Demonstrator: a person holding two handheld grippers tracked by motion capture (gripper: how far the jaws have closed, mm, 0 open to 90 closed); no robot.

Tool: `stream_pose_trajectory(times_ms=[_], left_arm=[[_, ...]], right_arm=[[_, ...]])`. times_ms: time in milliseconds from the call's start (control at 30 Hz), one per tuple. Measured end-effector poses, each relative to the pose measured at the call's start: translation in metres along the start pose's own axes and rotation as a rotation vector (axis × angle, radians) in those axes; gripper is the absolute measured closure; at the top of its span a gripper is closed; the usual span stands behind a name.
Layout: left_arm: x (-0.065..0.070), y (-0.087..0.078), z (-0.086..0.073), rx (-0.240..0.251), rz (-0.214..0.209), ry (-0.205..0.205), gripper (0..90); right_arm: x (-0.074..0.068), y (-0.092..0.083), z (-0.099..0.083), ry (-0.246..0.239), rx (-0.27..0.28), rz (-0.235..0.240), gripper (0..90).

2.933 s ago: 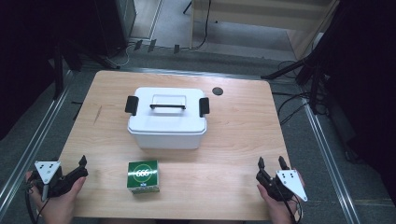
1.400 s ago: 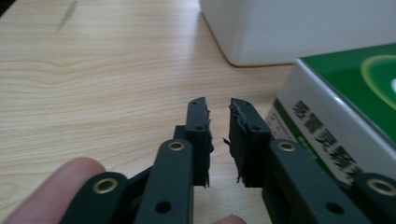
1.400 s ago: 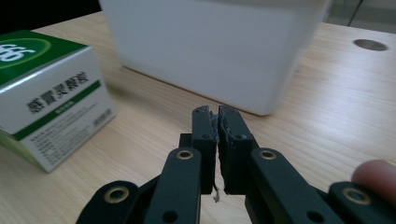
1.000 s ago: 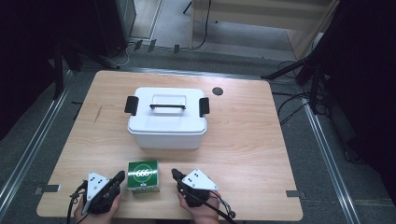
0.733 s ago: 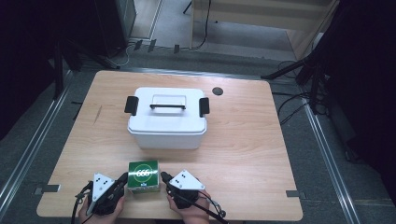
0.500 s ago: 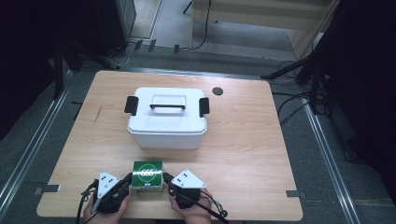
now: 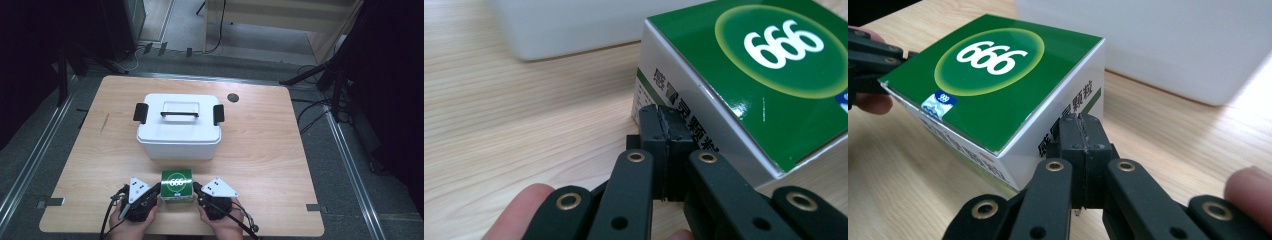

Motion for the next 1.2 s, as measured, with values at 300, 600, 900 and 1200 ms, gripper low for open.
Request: stream_pose_trajectory(times_ms=[300,600,900,1200], left_arm=[[0.038,0.024,0.012,-0.020,-0.057,0.035,90.0],[0.071,0.040,0.019,-0.029,-0.105,0.075,90.0],[0.096,0.050,0.022,-0.036,-0.141,0.096,90.0],[0.112,0.056,0.022,-0.032,-0.176,0.095,90.0]], right_arm=[[0.037,-0.024,-0.009,0.022,-0.006,-0.067,90.0],[0.067,-0.046,-0.025,0.068,-0.022,-0.120,90.0],[0.086,-0.065,-0.035,0.081,-0.027,-0.160,90.0],[0.098,-0.079,-0.043,0.096,-0.023,-0.187,90.0]])
Point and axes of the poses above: each handheld gripper's, and its own axes: y roughly forward along the jaws, z roughly out of its top, x roughly to its right, the point moved 8 cm from there along y, roughly forward along the jaws, and after that the axes turned 3 degrees about -z, right-handed, at the moved point
